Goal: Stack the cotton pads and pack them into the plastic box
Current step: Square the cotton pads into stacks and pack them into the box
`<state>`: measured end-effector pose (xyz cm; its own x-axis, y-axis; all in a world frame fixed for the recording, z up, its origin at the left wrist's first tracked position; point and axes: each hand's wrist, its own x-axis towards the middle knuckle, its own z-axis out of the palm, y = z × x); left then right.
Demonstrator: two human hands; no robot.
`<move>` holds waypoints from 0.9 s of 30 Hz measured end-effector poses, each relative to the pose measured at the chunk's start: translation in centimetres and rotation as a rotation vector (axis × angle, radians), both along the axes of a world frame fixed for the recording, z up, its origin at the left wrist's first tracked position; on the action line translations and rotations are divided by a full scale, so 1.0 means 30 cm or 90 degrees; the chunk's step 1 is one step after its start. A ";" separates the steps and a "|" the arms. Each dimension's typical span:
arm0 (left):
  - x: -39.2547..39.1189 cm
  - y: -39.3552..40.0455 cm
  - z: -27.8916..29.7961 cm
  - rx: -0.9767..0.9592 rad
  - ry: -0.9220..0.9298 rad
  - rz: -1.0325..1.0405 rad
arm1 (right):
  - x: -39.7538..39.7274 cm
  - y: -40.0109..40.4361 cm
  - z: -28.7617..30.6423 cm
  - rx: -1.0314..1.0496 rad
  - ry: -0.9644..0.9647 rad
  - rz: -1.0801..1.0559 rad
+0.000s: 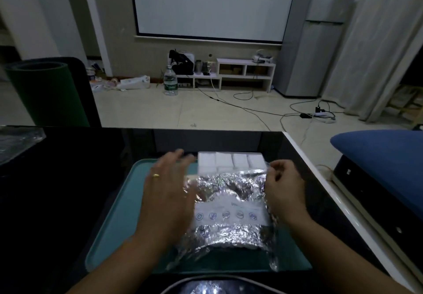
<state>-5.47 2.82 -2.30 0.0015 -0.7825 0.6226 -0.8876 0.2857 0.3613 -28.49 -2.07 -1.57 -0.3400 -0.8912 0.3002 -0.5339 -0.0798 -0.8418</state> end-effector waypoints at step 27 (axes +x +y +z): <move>0.096 -0.008 -0.051 0.429 -0.458 -0.104 | 0.098 0.187 -0.098 0.211 0.503 0.423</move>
